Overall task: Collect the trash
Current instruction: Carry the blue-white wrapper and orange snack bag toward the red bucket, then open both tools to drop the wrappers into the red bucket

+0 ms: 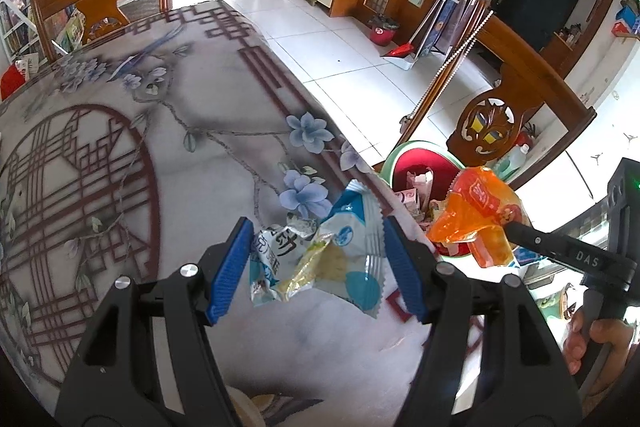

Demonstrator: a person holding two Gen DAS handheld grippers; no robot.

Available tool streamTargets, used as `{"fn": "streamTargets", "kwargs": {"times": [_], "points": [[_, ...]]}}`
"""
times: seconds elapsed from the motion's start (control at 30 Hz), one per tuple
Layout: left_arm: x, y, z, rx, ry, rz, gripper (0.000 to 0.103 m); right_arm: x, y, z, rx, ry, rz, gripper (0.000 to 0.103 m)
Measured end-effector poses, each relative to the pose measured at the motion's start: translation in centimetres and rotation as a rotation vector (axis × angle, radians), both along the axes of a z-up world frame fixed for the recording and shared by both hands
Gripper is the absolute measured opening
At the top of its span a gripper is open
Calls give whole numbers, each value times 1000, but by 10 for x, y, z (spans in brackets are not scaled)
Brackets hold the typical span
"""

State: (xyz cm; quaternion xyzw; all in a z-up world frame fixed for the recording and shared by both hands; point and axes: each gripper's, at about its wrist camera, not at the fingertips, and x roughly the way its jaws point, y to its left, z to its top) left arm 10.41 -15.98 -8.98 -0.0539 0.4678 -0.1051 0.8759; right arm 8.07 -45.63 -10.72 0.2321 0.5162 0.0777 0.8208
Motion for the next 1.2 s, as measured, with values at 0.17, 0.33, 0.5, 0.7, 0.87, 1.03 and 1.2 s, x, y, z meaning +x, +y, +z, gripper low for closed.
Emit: {"fn": "streamTargets", "kwargs": {"times": [0.17, 0.33, 0.5, 0.7, 0.87, 1.03, 1.2], "points": [[8, -10, -1, -1, 4, -15, 64, 0, -9, 0, -5, 3, -19, 42], [14, -20, -2, -3, 5, -28, 64, 3, -18, 0, -7, 6, -33, 42], [22, -32, -8, -1, 20, -42, 64, 6, -30, 0, -5, 12, -50, 42], [31, -51, -12, -1, 29, -64, 64, 8, -49, -1, -6, 18, -71, 42], [39, -66, -14, -1, 35, -78, 64, 11, -63, 1, -7, 16, -84, 42], [47, -84, -17, 1, 37, -96, 64, 15, -78, 1, -4, 15, -95, 42], [55, -106, -21, 1, 45, -119, 64, 19, -97, 4, -9, 8, -108, 42]]}}
